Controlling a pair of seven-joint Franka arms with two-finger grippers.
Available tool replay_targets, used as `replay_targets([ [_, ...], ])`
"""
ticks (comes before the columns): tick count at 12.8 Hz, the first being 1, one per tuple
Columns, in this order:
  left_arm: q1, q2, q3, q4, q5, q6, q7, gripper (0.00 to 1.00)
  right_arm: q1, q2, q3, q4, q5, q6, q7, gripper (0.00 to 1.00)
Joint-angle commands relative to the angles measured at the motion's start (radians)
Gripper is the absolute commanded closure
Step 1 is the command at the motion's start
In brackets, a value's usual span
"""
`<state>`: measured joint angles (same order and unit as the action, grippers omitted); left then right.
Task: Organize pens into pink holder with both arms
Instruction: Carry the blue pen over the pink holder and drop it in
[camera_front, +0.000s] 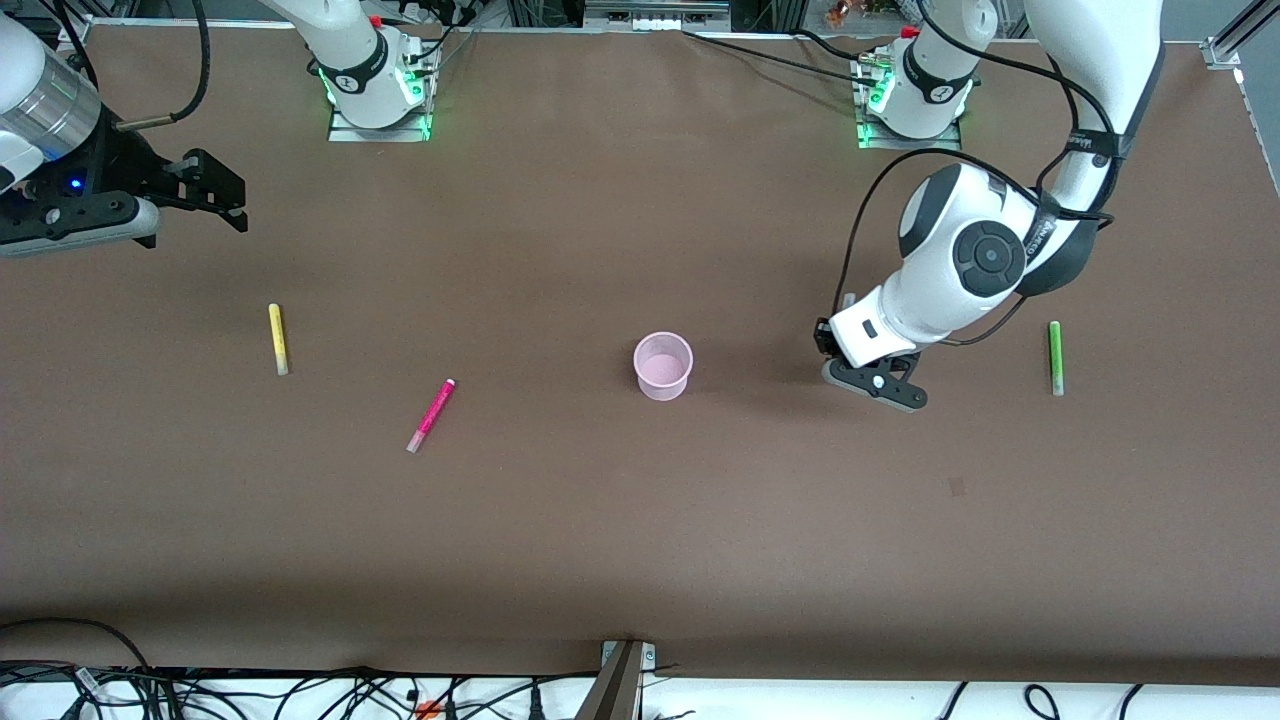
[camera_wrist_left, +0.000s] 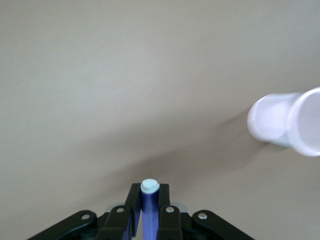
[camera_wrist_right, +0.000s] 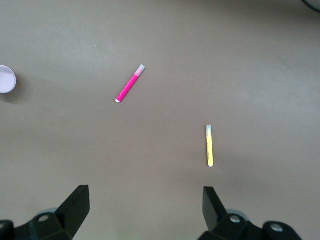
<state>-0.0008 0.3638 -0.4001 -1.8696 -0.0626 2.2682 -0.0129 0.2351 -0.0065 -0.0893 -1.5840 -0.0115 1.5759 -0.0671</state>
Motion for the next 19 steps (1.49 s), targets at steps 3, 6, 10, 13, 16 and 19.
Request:
replay_targets([
  [3,0.001,0.104,-0.135,0.036,-0.068,0.233,0.034,1.00,-0.005,0.007,0.005,0.021,0.018,-0.010,0.001,0.00],
  [6,0.001,0.129,-0.198,0.078,-0.164,0.284,0.034,1.00,-0.005,0.007,0.003,0.019,0.027,-0.010,0.001,0.00],
  [10,-0.034,0.147,-0.215,0.137,-0.243,0.286,0.034,1.00,-0.005,0.007,0.005,0.019,0.027,-0.010,-0.002,0.00],
  [13,-0.108,0.246,-0.213,0.240,-0.240,0.316,0.036,1.00,-0.005,0.022,0.005,0.019,0.019,0.003,-0.008,0.00],
  [16,-0.148,0.303,-0.209,0.260,-0.199,0.442,0.047,1.00,-0.003,0.025,0.005,0.019,0.013,0.041,-0.011,0.00],
  [19,-0.134,0.311,-0.203,0.260,-0.035,0.448,0.086,1.00,-0.003,0.025,0.005,0.019,0.013,0.038,-0.005,0.00],
])
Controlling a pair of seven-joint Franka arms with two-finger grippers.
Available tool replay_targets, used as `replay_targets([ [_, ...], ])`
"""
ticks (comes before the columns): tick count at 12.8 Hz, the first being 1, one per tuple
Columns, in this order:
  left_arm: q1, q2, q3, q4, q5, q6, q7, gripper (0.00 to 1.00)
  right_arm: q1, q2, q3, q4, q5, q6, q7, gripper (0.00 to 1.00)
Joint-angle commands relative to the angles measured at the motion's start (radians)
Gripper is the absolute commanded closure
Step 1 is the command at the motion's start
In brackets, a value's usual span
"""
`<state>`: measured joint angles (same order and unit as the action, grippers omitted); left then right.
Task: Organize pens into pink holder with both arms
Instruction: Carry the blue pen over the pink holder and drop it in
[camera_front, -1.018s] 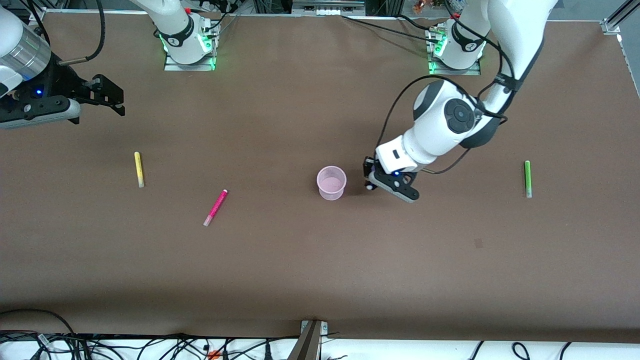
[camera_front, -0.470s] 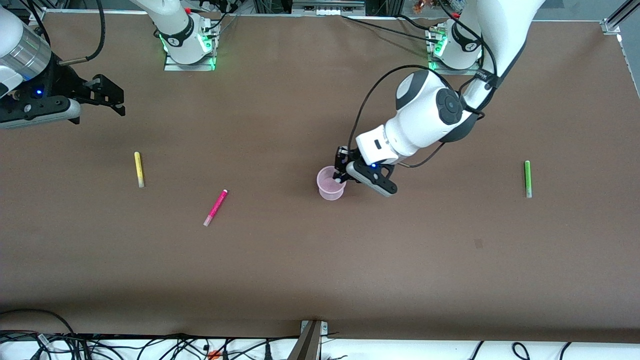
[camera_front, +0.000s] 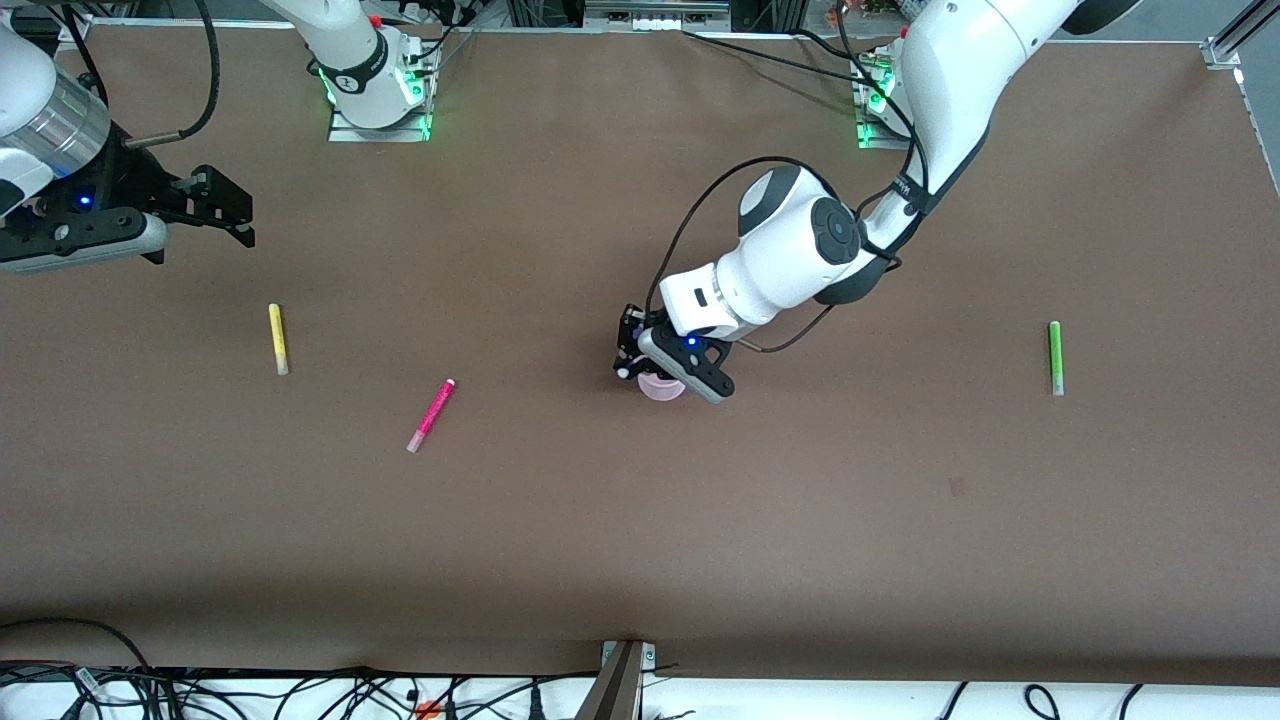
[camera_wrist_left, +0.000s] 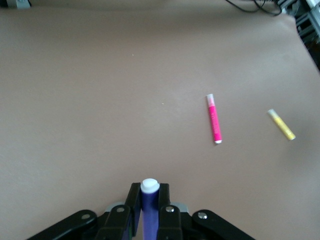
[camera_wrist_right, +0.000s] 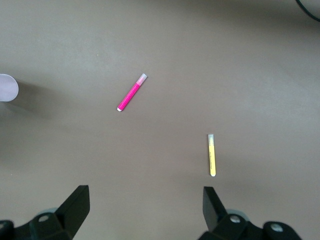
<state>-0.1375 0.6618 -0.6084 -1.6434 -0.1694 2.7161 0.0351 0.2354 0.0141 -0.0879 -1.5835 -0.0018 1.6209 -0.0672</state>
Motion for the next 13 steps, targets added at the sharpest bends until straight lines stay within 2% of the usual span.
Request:
replay_targets([
  [1,0.004,0.019,0.010,0.034,0.114,0.002,0.040,1.00,-0.005,0.006,0.004,0.019,0.006,-0.012,-0.005,0.00],
  [4,-0.001,0.036,0.013,0.021,0.130,0.028,0.040,1.00,-0.005,0.061,0.002,0.017,-0.006,0.002,-0.014,0.00],
  [6,0.002,0.047,0.015,0.020,0.137,0.030,0.039,1.00,-0.005,0.151,0.002,0.019,-0.043,0.004,-0.011,0.00],
  [7,0.003,0.047,0.015,0.019,0.137,0.028,0.026,0.78,-0.005,0.164,0.002,0.019,-0.044,0.005,-0.019,0.00],
  [8,0.003,0.047,0.015,0.019,0.127,0.028,0.025,0.01,-0.002,0.165,0.003,0.017,-0.046,0.004,-0.017,0.00],
  [12,0.013,0.003,0.010,0.010,0.126,-0.007,0.002,0.00,0.005,0.194,0.002,-0.029,-0.015,0.057,0.137,0.00],
  [13,0.028,-0.029,0.010,0.005,0.126,-0.078,-0.036,0.00,0.002,0.228,0.002,-0.029,0.049,0.066,0.182,0.00],
])
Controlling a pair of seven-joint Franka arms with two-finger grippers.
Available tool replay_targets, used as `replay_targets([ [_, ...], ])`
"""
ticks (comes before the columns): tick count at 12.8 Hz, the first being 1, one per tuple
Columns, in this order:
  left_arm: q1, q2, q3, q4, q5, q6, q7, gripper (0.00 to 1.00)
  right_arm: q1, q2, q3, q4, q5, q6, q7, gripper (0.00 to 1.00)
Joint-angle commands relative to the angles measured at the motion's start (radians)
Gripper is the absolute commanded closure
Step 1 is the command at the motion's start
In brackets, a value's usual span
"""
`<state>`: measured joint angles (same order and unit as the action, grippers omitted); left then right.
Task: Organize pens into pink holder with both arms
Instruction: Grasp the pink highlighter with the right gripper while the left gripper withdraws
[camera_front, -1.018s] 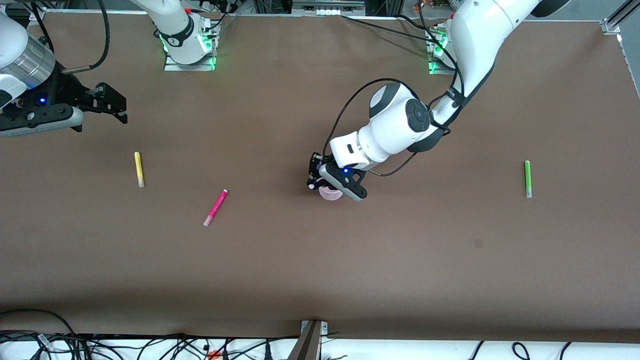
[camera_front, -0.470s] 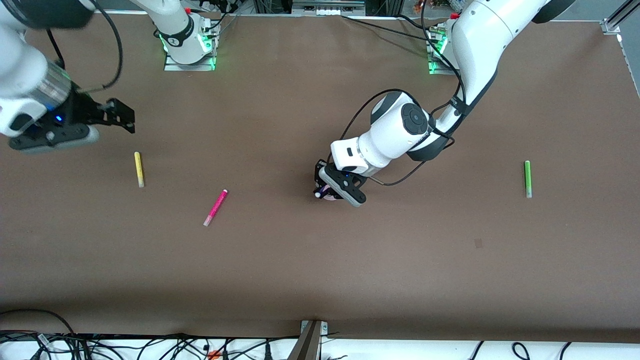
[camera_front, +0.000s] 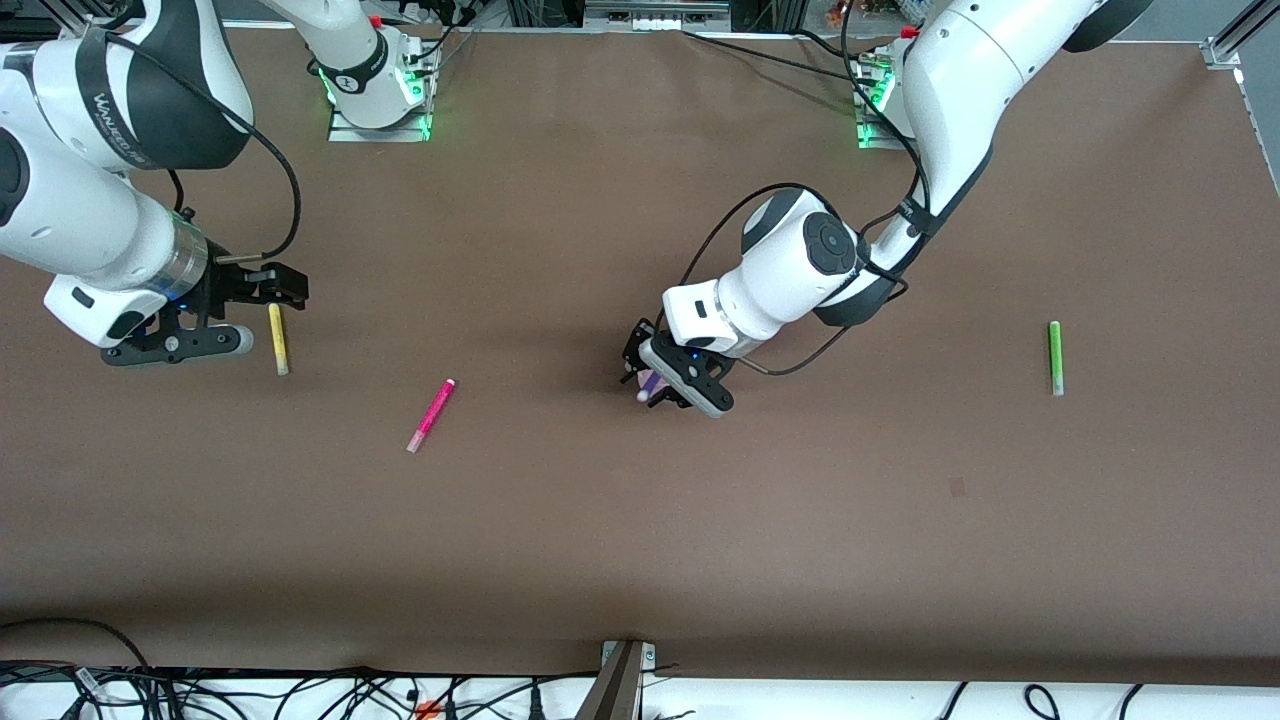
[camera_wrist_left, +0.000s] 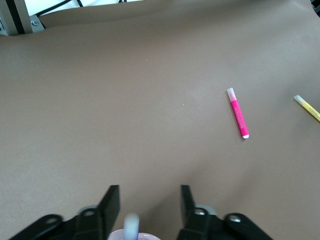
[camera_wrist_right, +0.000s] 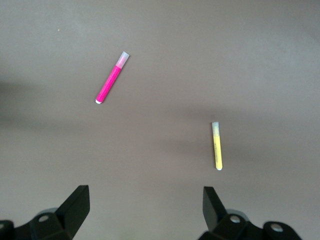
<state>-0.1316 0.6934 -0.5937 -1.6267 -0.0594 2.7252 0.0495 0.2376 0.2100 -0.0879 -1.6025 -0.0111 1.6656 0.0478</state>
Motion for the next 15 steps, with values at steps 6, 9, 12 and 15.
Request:
replay_targets([
  [6,0.125,-0.284,0.006,0.001,0.029,-0.705,-0.233,0.00,0.022,0.250,0.005,-0.097,0.220,0.308,0.285,0.01],
  [9,0.240,-0.357,0.022,0.007,0.194,-0.940,-0.234,0.00,0.060,0.334,0.005,-0.134,0.275,0.451,0.299,0.03],
  [12,0.289,-0.423,0.028,0.030,0.299,-1.071,-0.238,0.00,0.086,0.387,0.005,-0.171,0.315,0.586,0.328,0.07],
  [15,0.410,-0.425,0.023,0.131,0.299,-1.214,-0.226,0.00,0.101,0.440,0.005,-0.171,0.342,0.669,0.328,0.13],
])
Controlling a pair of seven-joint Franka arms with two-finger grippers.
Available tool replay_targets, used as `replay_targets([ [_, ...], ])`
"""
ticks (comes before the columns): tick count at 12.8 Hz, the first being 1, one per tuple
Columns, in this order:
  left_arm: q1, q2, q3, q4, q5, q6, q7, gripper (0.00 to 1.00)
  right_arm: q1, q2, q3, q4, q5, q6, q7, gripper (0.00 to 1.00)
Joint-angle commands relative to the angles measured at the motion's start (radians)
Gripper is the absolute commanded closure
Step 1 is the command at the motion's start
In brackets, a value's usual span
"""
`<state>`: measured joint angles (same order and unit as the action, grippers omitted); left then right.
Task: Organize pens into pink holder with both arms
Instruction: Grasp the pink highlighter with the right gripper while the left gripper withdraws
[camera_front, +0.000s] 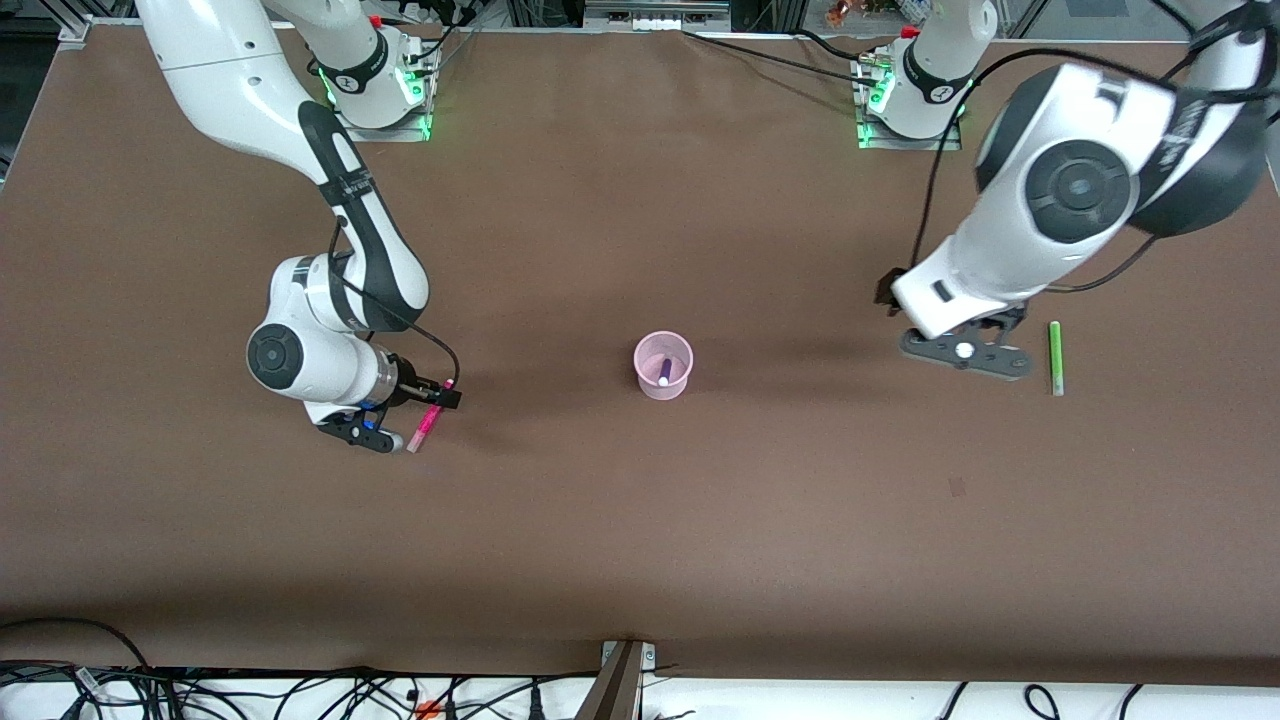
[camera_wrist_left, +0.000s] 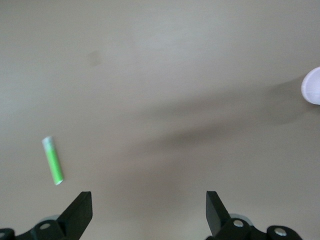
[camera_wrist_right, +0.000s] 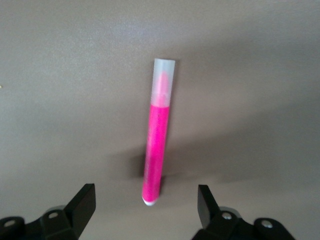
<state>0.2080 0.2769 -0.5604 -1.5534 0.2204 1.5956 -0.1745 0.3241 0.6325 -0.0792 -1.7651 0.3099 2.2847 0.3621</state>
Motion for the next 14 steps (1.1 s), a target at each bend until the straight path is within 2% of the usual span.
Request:
replay_targets([
  [1,0.094,-0.010,-0.009,0.090,0.019,-0.115,-0.002,0.00,0.018,0.028,-0.004,-0.010,0.021,0.068,0.014,0.17],
  [2,0.106,-0.008,-0.006,0.126,0.019,-0.146,-0.002,0.00,0.021,0.030,-0.002,-0.014,0.021,0.070,0.011,0.22],
  [4,0.168,-0.008,-0.009,0.170,0.014,-0.167,0.001,0.00,0.018,0.039,-0.004,-0.027,0.021,0.073,0.000,0.38],
  [6,0.226,-0.008,-0.013,0.174,0.004,-0.167,0.039,0.00,0.018,0.036,-0.002,-0.037,0.021,0.068,-0.002,0.67],
  [8,0.234,-0.007,-0.010,0.176,0.002,-0.163,0.098,0.00,0.018,0.033,-0.002,-0.037,0.021,0.058,0.000,0.96],
  [9,0.237,-0.007,-0.010,0.176,0.001,-0.163,0.098,0.00,0.018,0.033,-0.002,-0.037,0.021,0.056,0.003,1.00],
  [11,0.235,-0.005,-0.009,0.174,0.002,-0.163,0.096,0.00,0.018,0.026,0.001,-0.028,0.058,0.004,0.004,1.00],
  [14,0.232,-0.002,-0.013,0.176,0.002,-0.163,0.087,0.00,0.018,-0.036,-0.001,0.035,0.226,-0.258,0.043,1.00],
])
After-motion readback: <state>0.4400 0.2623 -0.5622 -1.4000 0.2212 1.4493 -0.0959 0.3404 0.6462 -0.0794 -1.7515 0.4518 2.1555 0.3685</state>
